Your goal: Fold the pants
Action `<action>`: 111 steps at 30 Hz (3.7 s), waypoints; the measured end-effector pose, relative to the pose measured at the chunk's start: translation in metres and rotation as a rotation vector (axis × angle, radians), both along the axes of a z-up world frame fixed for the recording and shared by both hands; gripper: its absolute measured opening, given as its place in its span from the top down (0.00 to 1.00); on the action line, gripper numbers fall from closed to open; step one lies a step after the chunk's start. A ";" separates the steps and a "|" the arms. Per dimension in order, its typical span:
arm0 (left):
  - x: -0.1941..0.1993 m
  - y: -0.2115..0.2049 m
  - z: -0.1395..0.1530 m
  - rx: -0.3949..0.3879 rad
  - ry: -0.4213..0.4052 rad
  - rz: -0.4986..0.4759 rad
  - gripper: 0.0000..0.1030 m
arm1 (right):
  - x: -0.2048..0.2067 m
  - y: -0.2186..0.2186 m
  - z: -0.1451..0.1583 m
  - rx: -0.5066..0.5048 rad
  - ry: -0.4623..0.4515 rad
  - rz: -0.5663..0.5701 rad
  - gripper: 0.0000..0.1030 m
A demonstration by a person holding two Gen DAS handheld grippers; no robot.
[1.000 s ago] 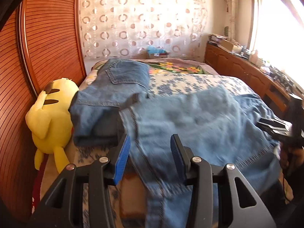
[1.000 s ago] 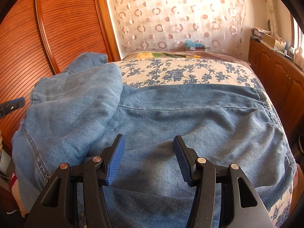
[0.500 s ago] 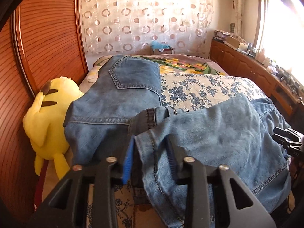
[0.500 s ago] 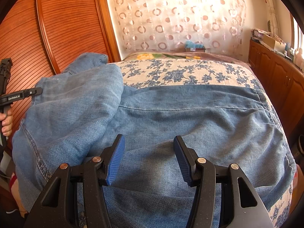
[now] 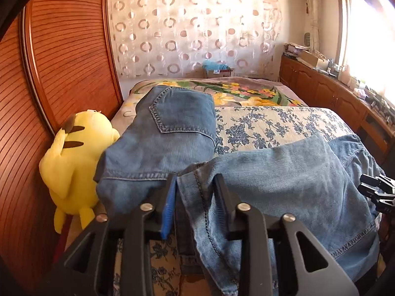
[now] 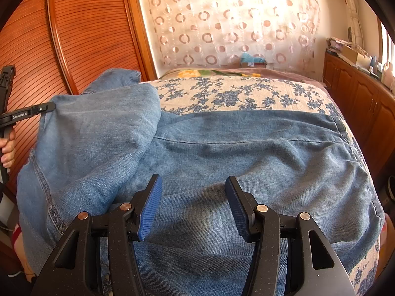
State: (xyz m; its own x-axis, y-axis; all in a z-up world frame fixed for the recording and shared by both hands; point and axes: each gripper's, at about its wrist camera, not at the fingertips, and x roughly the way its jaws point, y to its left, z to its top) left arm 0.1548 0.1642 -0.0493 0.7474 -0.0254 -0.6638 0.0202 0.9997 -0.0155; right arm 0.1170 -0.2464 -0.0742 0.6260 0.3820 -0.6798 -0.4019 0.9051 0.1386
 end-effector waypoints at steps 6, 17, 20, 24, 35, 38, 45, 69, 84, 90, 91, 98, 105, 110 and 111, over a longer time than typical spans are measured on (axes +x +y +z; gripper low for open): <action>-0.016 -0.010 0.007 0.005 -0.031 -0.018 0.51 | -0.001 0.001 0.001 -0.005 -0.009 0.000 0.47; -0.044 -0.071 0.014 -0.003 -0.072 -0.157 0.36 | -0.007 0.004 0.006 -0.025 -0.035 0.007 0.47; -0.049 -0.086 0.010 -0.034 -0.065 -0.195 0.36 | -0.012 0.005 0.009 -0.034 -0.030 0.025 0.47; -0.059 -0.101 -0.002 -0.043 -0.044 -0.221 0.36 | -0.031 0.004 0.016 -0.004 -0.024 0.062 0.47; -0.077 -0.114 -0.041 -0.057 0.056 -0.222 0.36 | -0.084 0.016 0.032 0.017 -0.006 0.167 0.53; -0.080 -0.112 -0.047 -0.061 0.064 -0.217 0.36 | -0.092 0.025 0.031 0.007 0.004 0.196 0.56; -0.083 -0.111 -0.049 -0.067 0.056 -0.214 0.36 | -0.099 0.038 0.024 -0.013 0.031 0.239 0.64; -0.081 -0.114 -0.054 -0.060 0.065 -0.205 0.36 | -0.124 0.034 0.022 -0.021 0.108 0.309 1.00; -0.095 -0.136 -0.040 -0.100 0.021 -0.260 0.36 | -0.104 -0.026 0.037 -0.024 0.015 0.070 0.63; -0.093 -0.148 -0.035 -0.095 0.014 -0.281 0.36 | -0.088 -0.077 0.033 -0.052 -0.008 -0.080 0.58; -0.093 -0.149 -0.035 -0.094 0.013 -0.283 0.36 | -0.086 -0.086 0.032 -0.054 -0.007 -0.105 0.58; -0.091 -0.161 -0.035 -0.082 0.017 -0.281 0.36 | -0.063 -0.144 0.030 -0.065 0.005 -0.261 0.57; -0.087 -0.171 -0.034 -0.058 0.021 -0.286 0.36 | -0.044 -0.167 0.018 -0.076 0.039 -0.337 0.52; -0.088 -0.173 -0.033 -0.058 0.021 -0.293 0.36 | -0.031 -0.170 0.014 -0.111 0.055 -0.372 0.52; -0.088 -0.173 -0.033 -0.056 0.022 -0.294 0.36 | -0.029 -0.170 0.012 -0.121 0.061 -0.373 0.52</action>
State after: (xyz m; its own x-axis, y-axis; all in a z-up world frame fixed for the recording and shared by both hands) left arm 0.0670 -0.0090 -0.0827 0.6883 -0.2757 -0.6710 0.3078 0.9486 -0.0740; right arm 0.0884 -0.4165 -0.0618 0.6637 0.0512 -0.7462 -0.0368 0.9987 0.0358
